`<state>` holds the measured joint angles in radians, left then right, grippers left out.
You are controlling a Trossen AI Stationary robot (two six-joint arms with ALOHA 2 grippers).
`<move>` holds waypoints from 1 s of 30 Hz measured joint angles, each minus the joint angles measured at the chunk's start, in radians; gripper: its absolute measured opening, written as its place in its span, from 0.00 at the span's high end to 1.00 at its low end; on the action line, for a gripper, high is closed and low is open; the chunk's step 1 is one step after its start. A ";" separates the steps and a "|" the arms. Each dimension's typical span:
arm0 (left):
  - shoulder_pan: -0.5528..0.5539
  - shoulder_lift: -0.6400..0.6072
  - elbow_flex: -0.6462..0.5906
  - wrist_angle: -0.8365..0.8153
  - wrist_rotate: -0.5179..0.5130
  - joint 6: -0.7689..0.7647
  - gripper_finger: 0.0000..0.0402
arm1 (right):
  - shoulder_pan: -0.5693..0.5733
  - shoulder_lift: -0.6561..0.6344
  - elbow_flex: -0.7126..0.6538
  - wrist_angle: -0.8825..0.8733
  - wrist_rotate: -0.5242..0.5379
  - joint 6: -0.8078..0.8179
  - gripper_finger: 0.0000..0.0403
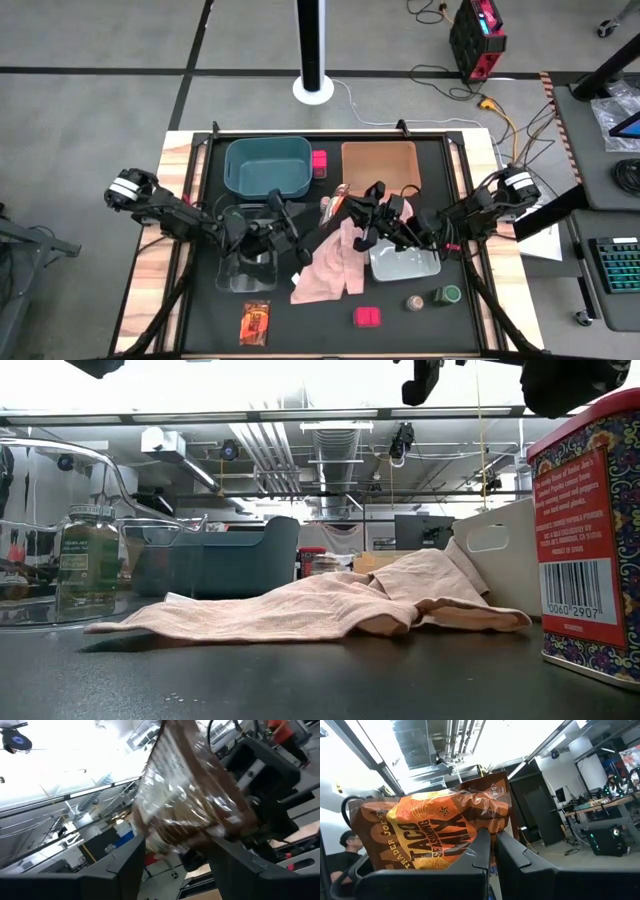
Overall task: Sort spices by type
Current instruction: Put the top orange seasoning bag into the orange bin
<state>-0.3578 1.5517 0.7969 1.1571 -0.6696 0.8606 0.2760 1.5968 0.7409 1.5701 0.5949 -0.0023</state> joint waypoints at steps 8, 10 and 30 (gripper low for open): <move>0.002 0.000 0.007 0.012 0.024 -0.013 0.55 | 0.000 0.047 0.037 -0.001 -0.003 0.006 0.98; 0.003 0.000 0.007 0.016 0.040 -0.012 0.59 | 0.000 0.063 0.046 0.001 -0.003 0.011 0.98; -0.023 -0.011 0.000 0.013 -0.258 0.093 0.99 | 0.001 0.028 0.064 -0.299 0.011 0.002 0.77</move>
<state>-0.3807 1.5408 0.7971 1.1700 -0.9281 0.9537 0.2768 1.6247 0.8051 1.2706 0.6063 0.0002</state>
